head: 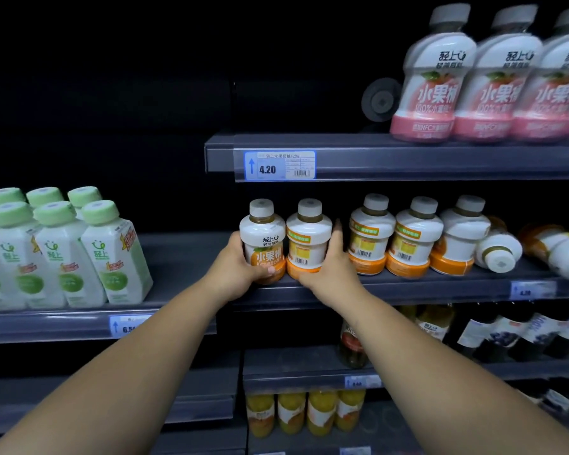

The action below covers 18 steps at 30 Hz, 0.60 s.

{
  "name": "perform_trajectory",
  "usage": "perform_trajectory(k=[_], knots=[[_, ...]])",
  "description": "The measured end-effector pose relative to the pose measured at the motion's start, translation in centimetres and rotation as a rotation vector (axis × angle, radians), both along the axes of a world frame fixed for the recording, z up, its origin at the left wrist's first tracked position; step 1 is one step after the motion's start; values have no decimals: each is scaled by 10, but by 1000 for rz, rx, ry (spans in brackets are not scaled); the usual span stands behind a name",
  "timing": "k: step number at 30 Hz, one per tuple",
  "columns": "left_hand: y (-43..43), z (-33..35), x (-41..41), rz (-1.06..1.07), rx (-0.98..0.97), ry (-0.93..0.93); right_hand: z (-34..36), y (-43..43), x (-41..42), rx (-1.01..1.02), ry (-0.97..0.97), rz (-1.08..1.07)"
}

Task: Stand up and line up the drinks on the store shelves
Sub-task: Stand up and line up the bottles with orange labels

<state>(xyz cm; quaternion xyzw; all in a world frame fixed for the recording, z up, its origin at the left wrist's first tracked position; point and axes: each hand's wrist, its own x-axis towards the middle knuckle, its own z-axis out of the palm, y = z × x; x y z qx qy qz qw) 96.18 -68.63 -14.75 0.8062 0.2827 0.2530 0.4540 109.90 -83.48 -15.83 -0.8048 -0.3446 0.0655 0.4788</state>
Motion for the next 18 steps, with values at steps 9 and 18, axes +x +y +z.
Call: perform_trajectory(k=[9,18], knots=[[-2,2,-5,-51,-18,-87,2,-5,1,-22,-41,13],[4,0,-8,4,-1,-32,2,-4,2,-63,-59,12]])
